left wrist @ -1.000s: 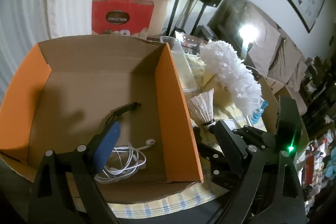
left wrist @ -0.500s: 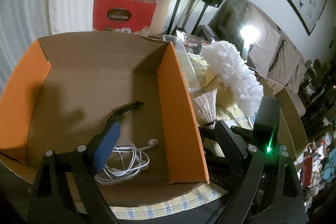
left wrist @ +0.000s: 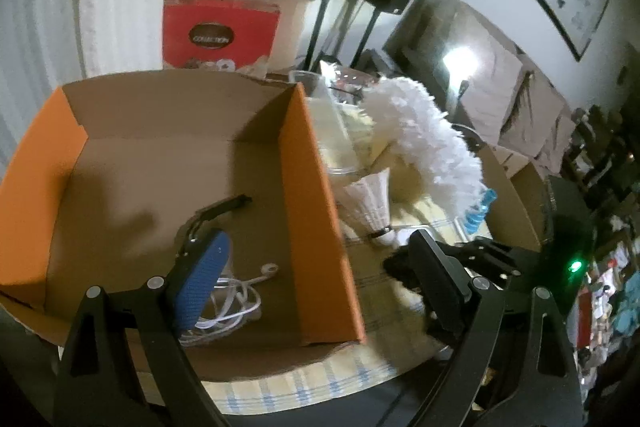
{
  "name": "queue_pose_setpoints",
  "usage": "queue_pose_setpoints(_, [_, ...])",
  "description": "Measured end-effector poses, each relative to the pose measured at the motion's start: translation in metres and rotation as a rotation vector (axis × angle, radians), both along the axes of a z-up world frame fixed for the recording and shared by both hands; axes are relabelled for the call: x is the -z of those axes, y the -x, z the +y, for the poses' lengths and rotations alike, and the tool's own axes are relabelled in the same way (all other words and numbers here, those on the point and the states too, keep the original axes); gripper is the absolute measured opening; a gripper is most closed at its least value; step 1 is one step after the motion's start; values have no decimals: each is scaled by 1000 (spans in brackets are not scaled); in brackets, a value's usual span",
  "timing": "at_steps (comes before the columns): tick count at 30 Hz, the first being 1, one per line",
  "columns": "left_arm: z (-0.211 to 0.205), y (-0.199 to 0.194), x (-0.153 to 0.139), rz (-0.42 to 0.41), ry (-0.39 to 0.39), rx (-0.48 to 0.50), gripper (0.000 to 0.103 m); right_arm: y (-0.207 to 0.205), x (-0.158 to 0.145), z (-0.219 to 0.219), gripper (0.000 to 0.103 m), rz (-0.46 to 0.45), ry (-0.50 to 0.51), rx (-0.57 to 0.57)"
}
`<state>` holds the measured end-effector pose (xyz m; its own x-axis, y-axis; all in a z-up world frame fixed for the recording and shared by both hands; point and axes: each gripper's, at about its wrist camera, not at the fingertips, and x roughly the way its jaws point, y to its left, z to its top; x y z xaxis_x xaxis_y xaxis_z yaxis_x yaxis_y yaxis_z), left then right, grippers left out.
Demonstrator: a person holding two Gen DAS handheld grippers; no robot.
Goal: Organize objects
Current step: 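Reach the right gripper to the black four-lobed knob and grasp it, then lift the knob with the right gripper while left gripper grasps the white earphone case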
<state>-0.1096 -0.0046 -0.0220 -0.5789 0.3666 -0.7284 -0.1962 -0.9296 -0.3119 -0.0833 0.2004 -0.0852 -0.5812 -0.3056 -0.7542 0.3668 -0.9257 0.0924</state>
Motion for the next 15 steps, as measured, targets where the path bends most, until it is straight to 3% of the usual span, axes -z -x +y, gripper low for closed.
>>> queue_pose_setpoints(15, [62,-14,-8,16,23,129,90,-63,-59,95,36,54,41,239])
